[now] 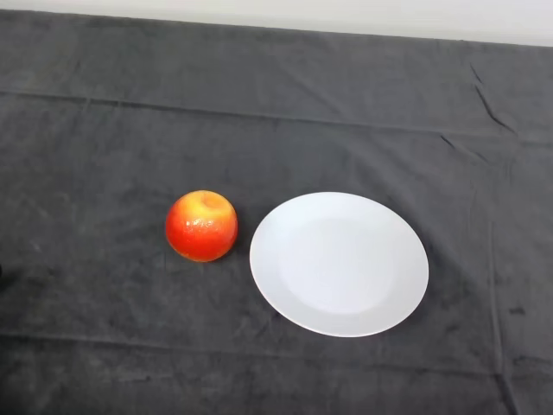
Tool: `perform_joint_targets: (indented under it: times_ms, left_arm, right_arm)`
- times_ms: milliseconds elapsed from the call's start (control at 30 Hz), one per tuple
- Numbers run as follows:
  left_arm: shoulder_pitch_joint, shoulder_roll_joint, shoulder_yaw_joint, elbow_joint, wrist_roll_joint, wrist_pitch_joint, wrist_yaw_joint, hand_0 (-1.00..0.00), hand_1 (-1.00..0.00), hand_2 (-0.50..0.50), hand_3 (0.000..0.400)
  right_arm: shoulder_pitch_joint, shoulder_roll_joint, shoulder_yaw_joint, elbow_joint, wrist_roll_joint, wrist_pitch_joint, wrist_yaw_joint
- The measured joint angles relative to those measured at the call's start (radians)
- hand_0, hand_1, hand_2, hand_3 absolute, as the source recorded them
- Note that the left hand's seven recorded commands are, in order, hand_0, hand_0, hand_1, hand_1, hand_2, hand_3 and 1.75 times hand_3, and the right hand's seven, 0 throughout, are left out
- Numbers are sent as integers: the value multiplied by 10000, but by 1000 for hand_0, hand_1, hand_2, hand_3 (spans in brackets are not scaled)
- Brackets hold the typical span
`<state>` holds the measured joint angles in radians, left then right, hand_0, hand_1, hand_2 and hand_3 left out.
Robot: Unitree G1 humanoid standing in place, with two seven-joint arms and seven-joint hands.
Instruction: Move the apple to the plate
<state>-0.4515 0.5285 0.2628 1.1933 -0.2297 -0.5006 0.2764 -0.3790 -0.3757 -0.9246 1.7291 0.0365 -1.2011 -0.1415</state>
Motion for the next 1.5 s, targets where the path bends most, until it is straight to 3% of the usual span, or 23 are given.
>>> perform_joint_targets:
  times_ms: [400, 900, 1200, 1500]
  left_arm:
    - [-271, 0, -1, -75, 220, -13, -67, 0, 0, 0, 0]
    - [-1019, -78, -217, -124, 1221, -1174, -46, 0, 0, 0, 0]
    - [-1543, -635, -751, -124, 1757, -1856, -250, 0, 0, 0, 0]
    - [-1604, -1353, -1395, -124, 2260, -2436, -614, 0, 0, 0, 0]
  right_arm:
    - [4, -2, -1, 1, 5, -1, 1]
    - [24, -13, -6, 16, 13, -13, 8]
    - [24, -28, -9, 49, 17, -39, 10]
    - [16, -36, -9, 80, 17, -70, 11]
